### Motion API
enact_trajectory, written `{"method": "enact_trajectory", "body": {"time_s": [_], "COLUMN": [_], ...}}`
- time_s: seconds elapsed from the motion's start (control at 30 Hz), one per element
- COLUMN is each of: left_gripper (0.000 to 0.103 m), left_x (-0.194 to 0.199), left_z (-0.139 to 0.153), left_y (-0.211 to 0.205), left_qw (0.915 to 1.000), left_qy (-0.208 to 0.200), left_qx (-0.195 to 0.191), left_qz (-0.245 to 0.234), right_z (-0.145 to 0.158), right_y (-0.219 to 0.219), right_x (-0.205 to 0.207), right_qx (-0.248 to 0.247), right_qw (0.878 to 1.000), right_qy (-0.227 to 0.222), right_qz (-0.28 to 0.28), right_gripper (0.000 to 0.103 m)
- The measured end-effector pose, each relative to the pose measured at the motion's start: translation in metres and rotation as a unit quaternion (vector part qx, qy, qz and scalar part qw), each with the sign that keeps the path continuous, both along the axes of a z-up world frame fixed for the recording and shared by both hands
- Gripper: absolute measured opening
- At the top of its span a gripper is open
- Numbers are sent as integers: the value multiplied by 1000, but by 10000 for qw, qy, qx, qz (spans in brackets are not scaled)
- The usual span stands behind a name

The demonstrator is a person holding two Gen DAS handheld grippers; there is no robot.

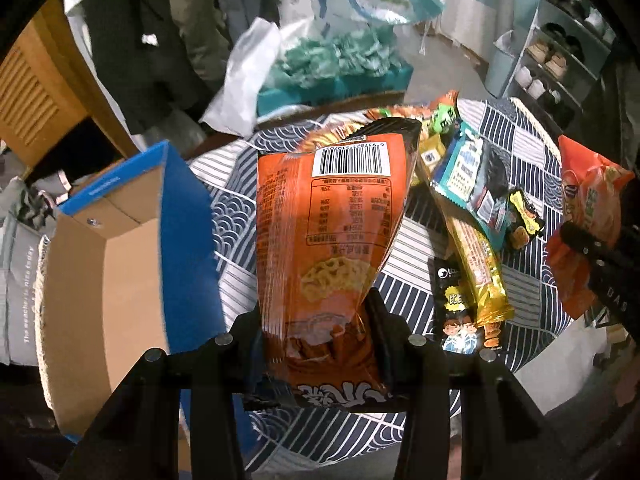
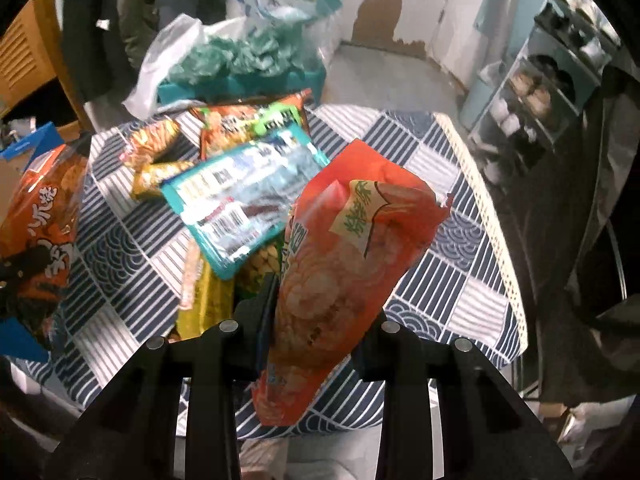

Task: Organize snacks
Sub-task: 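Carry the orange bag in the left tool to the box while the right tool carries its orange bag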

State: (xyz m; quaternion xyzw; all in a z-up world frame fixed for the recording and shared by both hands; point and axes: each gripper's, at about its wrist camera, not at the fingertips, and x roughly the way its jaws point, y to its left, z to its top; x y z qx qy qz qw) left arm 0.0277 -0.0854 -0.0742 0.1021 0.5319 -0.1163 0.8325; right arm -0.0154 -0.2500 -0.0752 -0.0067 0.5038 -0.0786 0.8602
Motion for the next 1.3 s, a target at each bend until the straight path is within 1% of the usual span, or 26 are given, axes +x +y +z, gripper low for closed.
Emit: {"method": "enact_trajectory", "body": {"time_s": [0.1,0.23,0.4,0.63,0.83,1.0,1.3], "left_gripper": [44,44,44,44,44,44,44], "left_x": [-5,-8,-10,-17,-23,-23,-25], "left_z": [10,20,31,47,57,58,45], "left_y": [7,14,30,62,94,124,176], "left_qw": [9999,9997,9992,9977,9954,9929,9876], "left_qy": [-32,-221,-359,-551,-753,-827,-750], "left_qx": [-119,-79,-111,-163,-136,-132,-108], "left_qz": [20,21,167,365,572,849,1373], "right_z": [12,24,37,50,60,62,58], "right_y": [8,22,47,92,137,178,253], "right_x": [-1,0,5,15,25,35,47], "right_qx": [42,113,238,356,467,584,691], "right_qw": [9998,9991,9970,9915,9838,9764,9608], "right_qy": [-121,-241,-365,-453,-500,-442,-283], "right_qz": [132,315,637,1170,1654,2034,2670], "right_gripper": [30,30,30,30,30,30,30]}}
